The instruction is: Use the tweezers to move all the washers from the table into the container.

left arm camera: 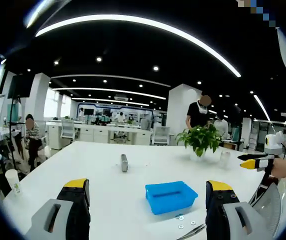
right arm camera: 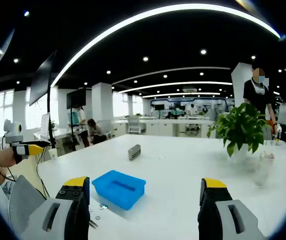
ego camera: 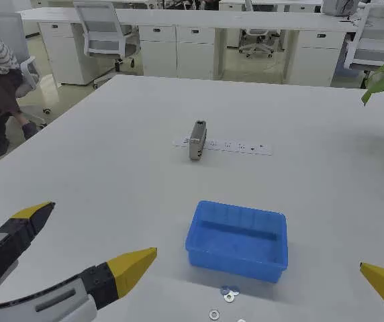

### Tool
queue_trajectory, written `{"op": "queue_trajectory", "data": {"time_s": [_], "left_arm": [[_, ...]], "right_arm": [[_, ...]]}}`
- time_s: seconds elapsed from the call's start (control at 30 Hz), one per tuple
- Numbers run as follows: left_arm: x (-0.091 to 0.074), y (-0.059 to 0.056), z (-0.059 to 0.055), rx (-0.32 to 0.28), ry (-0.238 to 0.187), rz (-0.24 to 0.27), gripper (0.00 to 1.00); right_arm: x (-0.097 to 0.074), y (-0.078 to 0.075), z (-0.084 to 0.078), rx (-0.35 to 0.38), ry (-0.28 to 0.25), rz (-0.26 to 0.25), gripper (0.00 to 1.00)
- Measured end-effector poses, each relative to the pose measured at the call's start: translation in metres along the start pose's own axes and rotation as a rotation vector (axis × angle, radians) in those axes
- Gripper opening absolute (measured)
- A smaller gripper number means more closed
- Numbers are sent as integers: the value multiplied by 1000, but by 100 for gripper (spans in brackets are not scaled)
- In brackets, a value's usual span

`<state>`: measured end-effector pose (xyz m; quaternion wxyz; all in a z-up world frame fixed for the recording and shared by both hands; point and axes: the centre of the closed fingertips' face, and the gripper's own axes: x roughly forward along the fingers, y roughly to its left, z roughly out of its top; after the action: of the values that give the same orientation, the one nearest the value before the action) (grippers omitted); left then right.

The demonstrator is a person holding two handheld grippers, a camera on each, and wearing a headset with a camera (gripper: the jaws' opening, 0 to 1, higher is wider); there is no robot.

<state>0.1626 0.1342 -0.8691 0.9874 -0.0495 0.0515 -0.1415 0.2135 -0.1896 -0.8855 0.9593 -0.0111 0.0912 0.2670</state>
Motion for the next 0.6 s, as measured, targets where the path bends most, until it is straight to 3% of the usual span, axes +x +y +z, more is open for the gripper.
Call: {"op": "queue_trajectory", "data": {"time_s": [0.6], "left_arm": [[2,-3,-1,7,12,-6,99]], "right_arm": [[-2,-3,-2,5,1,-11,87]]}}
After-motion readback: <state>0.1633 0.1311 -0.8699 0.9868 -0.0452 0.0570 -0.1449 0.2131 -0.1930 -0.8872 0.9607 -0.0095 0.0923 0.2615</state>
